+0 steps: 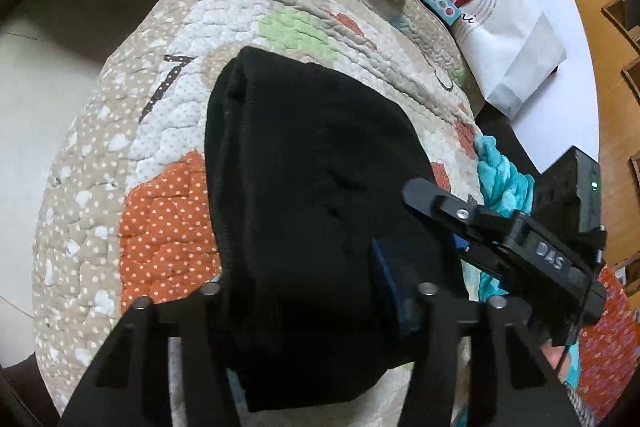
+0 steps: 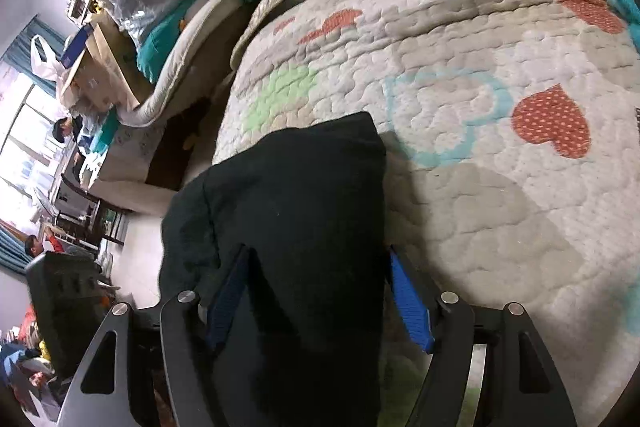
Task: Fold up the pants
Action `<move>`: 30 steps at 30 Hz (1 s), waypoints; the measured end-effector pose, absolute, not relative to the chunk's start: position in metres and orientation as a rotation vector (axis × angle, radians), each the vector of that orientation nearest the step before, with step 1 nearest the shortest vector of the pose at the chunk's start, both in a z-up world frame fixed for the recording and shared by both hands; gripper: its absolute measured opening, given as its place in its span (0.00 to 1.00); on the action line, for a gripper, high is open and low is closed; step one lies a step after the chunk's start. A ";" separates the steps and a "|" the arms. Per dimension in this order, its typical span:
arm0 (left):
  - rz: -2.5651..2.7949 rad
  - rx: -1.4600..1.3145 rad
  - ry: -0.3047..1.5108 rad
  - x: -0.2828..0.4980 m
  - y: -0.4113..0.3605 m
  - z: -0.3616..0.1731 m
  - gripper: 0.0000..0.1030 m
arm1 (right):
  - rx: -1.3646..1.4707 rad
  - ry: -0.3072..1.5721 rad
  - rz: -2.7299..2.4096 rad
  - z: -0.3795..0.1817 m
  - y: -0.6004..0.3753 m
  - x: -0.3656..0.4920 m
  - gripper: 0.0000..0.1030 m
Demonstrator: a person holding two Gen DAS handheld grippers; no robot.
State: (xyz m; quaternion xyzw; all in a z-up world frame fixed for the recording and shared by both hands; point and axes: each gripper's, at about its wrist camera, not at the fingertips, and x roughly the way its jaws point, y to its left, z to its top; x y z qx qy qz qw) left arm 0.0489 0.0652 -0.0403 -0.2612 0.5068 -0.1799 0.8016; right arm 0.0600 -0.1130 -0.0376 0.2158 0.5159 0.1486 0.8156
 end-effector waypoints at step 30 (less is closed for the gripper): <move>-0.310 -0.260 0.979 0.045 0.036 -0.005 0.27 | 0.443 1.094 0.381 -0.022 -0.103 0.065 0.49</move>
